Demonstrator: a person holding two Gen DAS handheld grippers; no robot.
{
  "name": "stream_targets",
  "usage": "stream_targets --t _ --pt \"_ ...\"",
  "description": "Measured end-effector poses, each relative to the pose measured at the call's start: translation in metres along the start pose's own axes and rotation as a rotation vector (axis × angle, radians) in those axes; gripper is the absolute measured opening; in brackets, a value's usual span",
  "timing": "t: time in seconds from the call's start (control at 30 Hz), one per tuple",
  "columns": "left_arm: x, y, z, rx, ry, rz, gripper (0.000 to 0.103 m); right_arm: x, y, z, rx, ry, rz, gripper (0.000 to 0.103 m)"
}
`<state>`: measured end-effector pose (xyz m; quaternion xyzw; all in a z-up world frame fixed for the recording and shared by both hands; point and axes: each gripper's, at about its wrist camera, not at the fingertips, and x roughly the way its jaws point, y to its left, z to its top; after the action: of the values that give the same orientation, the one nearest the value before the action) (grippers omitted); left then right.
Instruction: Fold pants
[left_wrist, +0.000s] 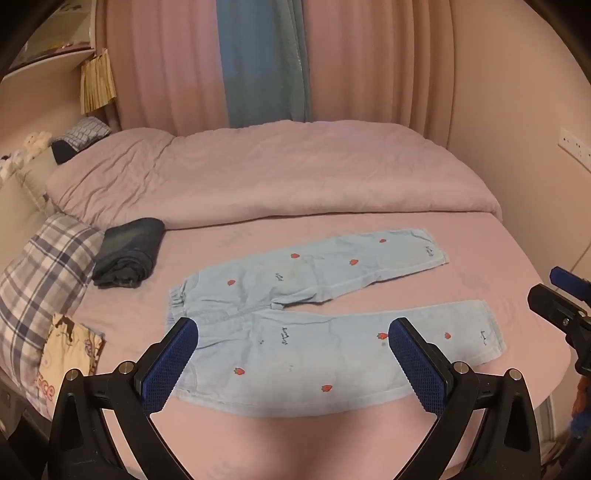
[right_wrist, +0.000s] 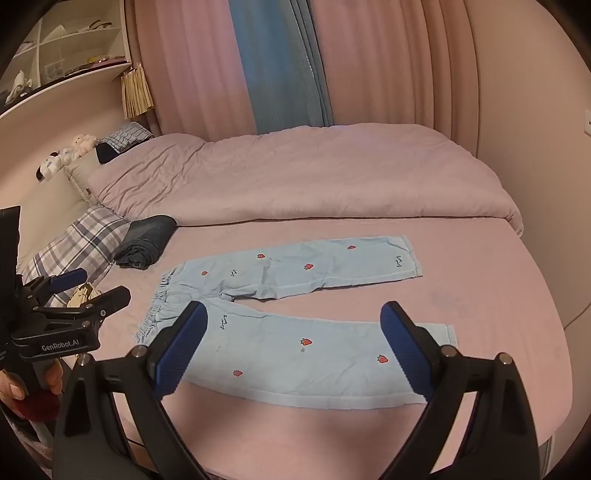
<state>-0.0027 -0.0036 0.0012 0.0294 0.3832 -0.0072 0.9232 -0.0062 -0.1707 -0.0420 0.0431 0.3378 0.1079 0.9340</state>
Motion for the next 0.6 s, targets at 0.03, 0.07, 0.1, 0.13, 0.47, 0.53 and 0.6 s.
stream_targets --t 0.03,0.07,0.1,0.13,0.47,0.53,0.6 --pt "-0.0001 0.0006 -0.0011 0.001 -0.002 -0.001 0.103 -0.0008 0.0000 -0.0001 0.000 0.000 0.000 0.096" --pt "-0.0001 0.0005 -0.0008 0.000 -0.003 0.000 0.103 -0.0002 0.0001 -0.0009 0.000 0.002 0.001 0.096" --pt "0.0006 0.0010 -0.0011 0.001 -0.003 0.000 0.103 -0.0003 0.0004 -0.0008 0.000 0.002 0.001 0.096" --pt "0.0019 0.0008 -0.0013 0.000 -0.002 0.001 0.103 0.0008 0.0010 -0.0010 -0.001 0.002 0.001 0.096" --pt "0.0062 0.0053 -0.0032 -0.006 0.005 -0.001 0.103 -0.0025 0.0017 0.0027 -0.008 0.009 -0.001 0.096" --pt "0.0064 0.0055 -0.0033 -0.006 0.004 0.000 0.103 -0.0024 0.0018 0.0021 -0.008 0.008 -0.002 0.096" --pt "0.0061 0.0060 -0.0036 -0.006 0.004 -0.001 0.103 -0.0021 0.0016 0.0021 -0.008 0.007 0.000 0.096"
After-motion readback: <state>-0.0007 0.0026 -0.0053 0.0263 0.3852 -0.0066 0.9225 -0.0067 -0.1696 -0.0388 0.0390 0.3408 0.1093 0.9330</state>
